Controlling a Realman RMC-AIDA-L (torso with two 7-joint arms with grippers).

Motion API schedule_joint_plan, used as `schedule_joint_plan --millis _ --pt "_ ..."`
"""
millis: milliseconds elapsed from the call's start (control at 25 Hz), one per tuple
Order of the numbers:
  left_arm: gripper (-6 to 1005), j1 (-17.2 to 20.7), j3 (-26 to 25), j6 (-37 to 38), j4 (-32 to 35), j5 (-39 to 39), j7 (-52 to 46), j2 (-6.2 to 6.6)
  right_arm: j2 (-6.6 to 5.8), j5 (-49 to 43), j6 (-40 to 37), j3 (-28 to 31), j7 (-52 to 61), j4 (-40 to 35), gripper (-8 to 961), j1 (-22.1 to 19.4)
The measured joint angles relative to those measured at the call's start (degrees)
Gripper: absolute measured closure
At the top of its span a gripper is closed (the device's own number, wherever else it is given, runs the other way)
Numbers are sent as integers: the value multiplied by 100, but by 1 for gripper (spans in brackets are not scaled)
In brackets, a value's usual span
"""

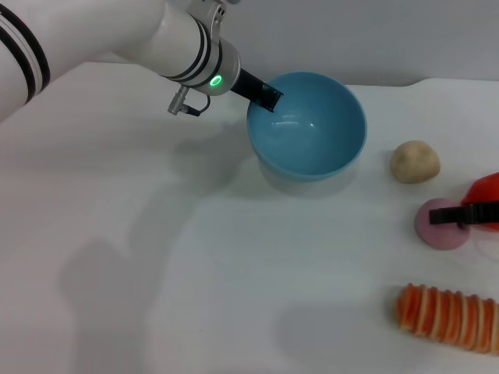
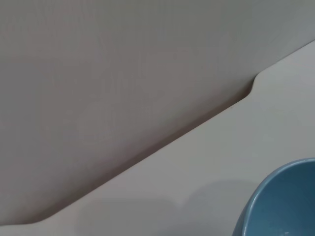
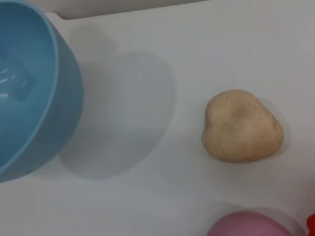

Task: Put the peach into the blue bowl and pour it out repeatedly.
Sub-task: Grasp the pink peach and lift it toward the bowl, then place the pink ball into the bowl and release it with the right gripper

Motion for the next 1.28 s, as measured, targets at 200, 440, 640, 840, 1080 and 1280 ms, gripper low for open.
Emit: schedule_joint_plan --millis 200,440,640,840,1080,1280 --pt "998 5 1 -28 -4 -4 4 -3 -9 -3 0 -1 -17 0 434 9" --pt "999 45 1 -80 -5 -6 9 -6 -9 -6 27 -44 -56 13 694 14" --pt "999 75 1 -118 -13 -7 9 -6 2 4 -27 -79 -77 -90 853 18" --pt "998 119 2 -125 -19 -73 9 -6 59 94 -536 -188 -77 -1006 907 16" --pt "998 126 324 -184 -30 -390 9 -2 39 780 -1286 -595 -69 -1865 897 445" --pt "998 112 526 -205 -61 -564 9 -7 43 803 -1259 -1116 -60 -1935 880 751"
